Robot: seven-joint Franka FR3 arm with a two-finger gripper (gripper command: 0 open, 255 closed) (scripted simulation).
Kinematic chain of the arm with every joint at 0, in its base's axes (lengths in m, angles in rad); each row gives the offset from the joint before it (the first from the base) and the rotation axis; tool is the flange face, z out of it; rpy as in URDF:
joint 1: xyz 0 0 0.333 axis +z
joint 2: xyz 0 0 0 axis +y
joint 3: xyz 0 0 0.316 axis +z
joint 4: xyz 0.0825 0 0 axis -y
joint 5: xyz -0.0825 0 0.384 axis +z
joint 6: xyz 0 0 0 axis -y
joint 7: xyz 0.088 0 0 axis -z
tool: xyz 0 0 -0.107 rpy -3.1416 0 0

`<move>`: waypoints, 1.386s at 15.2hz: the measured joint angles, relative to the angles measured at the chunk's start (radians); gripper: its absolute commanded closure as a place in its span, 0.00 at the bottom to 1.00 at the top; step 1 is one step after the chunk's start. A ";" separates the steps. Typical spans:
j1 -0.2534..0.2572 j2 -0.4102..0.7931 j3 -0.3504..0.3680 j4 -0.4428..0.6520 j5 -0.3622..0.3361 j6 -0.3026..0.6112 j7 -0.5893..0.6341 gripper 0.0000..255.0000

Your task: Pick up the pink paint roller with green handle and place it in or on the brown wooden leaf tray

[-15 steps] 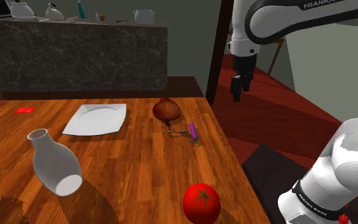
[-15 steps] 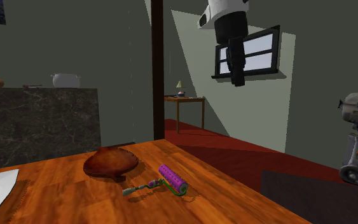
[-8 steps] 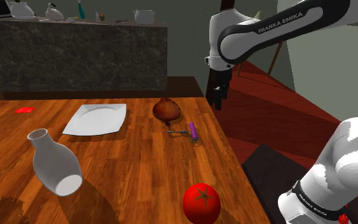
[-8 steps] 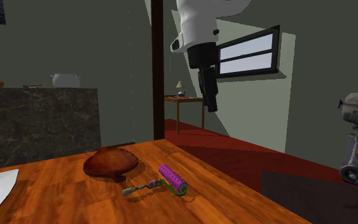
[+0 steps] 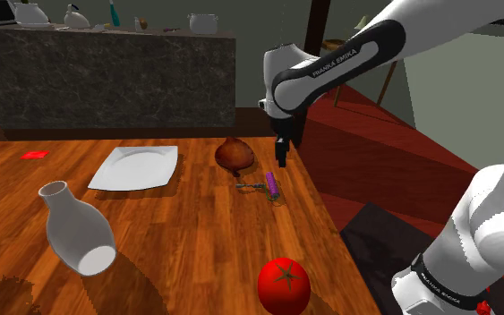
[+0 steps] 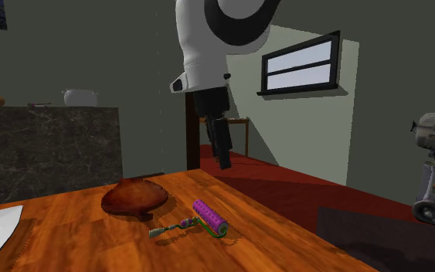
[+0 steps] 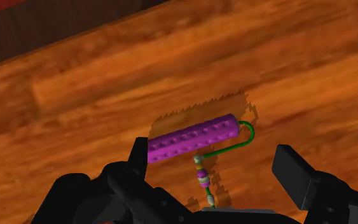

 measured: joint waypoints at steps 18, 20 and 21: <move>0.033 0.402 0.057 0.190 -0.003 0.223 -0.174 0.00; 0.033 0.407 0.057 0.190 -0.004 0.228 -0.174 0.00; 0.033 0.407 0.056 0.189 -0.004 0.229 -0.174 0.00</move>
